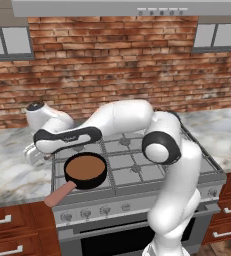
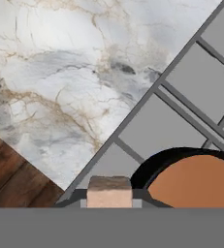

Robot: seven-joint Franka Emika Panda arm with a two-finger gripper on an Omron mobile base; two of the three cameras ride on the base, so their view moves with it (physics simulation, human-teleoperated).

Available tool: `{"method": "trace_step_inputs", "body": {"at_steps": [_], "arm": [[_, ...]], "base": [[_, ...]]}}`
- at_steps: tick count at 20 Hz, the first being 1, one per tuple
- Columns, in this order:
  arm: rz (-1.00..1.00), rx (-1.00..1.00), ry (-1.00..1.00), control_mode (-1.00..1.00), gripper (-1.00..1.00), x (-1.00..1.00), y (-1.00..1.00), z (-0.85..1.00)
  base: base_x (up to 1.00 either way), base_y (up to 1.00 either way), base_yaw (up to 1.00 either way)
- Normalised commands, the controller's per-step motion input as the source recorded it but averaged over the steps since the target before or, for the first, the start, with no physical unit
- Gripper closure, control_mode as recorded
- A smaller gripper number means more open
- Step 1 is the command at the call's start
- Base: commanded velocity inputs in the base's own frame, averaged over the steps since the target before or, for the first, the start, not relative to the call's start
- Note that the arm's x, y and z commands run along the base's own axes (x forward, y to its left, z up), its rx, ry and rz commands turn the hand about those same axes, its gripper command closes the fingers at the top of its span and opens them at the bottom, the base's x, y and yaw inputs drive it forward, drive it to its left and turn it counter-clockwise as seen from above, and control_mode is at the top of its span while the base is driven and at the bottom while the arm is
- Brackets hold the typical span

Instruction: Pick up the sugar cube(s) and place them in the saucepan with hot chocolate.

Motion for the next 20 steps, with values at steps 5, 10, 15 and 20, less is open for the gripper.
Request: {"method": "trace_step_inputs", "body": {"at_steps": [5, 10, 15, 20], "arm": [[-0.06, 0.12, 0.00, -1.00, 1.00, -0.17, -0.88, -0.05], [-0.01, 0.02, 0.07, -1.00, 1.00, -0.02, -0.78, 0.26], [0.00, 0.00, 0.18, -1.00, 1.00, 0.02, -0.62, 0.08], [0.00, -0.01, 0.31, -1.00, 1.00, 0.27, 0.00, 0.00]], "base": [[0.00, 0.00, 0.00], [0.00, 0.00, 0.00], [0.00, 0.00, 0.00], [0.00, 0.00, 0.00]]}}
